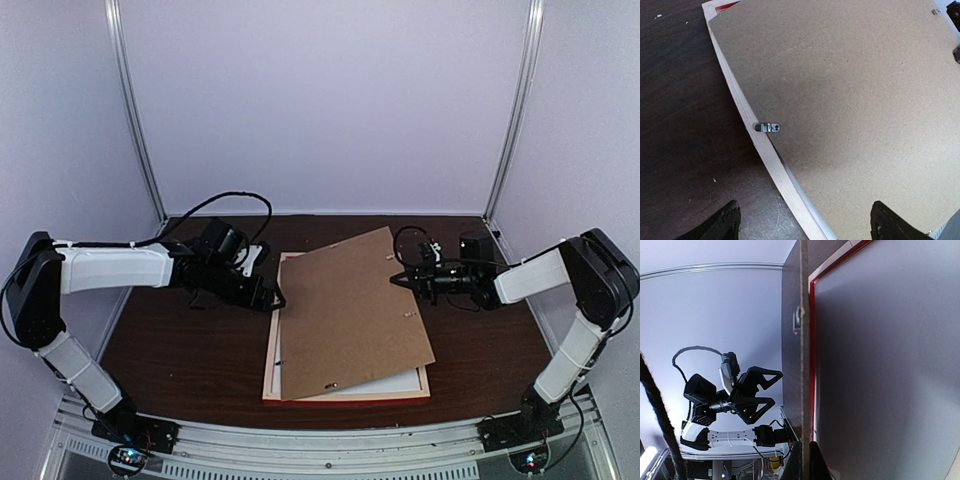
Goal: Put the photo into the frame
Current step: Press the fastener onto the backboard.
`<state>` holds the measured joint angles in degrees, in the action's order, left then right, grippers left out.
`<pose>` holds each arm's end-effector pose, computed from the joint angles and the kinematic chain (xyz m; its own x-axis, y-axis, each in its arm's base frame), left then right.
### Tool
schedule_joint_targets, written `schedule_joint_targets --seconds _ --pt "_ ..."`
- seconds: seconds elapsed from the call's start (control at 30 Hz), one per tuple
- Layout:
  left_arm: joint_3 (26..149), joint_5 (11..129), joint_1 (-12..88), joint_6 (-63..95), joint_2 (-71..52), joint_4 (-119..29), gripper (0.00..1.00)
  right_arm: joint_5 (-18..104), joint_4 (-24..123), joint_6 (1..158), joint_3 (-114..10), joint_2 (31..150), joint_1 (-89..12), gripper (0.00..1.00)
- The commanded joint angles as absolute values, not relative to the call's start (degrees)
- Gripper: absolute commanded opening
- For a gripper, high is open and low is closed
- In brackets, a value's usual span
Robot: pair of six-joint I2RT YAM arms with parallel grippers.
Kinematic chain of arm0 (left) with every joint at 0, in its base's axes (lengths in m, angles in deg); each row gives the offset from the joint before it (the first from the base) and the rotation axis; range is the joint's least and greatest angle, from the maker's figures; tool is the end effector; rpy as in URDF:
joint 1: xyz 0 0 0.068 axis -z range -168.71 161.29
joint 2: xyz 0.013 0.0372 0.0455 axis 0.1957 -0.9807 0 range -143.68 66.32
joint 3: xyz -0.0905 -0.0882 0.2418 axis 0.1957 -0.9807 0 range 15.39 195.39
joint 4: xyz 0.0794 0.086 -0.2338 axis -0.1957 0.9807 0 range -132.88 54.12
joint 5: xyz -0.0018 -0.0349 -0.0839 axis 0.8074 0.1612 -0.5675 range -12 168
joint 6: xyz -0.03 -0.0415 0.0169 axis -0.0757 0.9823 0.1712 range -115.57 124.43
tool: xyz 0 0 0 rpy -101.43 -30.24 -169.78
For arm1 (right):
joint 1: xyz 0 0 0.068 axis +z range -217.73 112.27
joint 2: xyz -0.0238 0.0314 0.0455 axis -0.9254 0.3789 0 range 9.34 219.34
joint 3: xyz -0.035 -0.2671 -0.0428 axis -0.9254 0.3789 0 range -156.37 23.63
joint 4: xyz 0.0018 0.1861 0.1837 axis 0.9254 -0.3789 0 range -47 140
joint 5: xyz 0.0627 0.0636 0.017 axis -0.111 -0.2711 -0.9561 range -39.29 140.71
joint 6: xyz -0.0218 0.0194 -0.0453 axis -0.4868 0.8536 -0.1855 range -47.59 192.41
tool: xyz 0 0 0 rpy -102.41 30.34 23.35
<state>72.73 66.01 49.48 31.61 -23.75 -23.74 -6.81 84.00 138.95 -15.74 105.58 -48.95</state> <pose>0.2518 -0.2074 0.2100 -0.8722 0.1177 -0.4747 0.3453 0.8355 -0.4275 0.2921 0.1311 0.1673 -0.9801 0.1870 -0.0659 -0.0241 0.2176 0.9757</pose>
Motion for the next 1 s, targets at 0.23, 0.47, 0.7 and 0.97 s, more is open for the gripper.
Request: schedule_joint_targets --seconds 0.23,0.47,0.7,0.97 --pt "72.1 67.15 49.08 34.1 -26.69 -29.01 0.9 -4.26 83.86 136.55 -13.81 100.4 -48.66 0.0" --pt "72.2 66.93 49.08 34.75 -28.26 -30.02 0.9 -2.83 85.75 137.97 -12.8 99.79 -48.74 0.0" --pt "72.51 67.48 49.08 34.84 -29.29 -30.26 0.9 -2.35 89.22 139.83 -11.69 100.85 -48.73 0.0" --pt "72.6 67.74 49.08 34.82 -29.86 -30.27 0.9 -2.58 97.99 144.24 -11.32 103.88 -48.75 0.0"
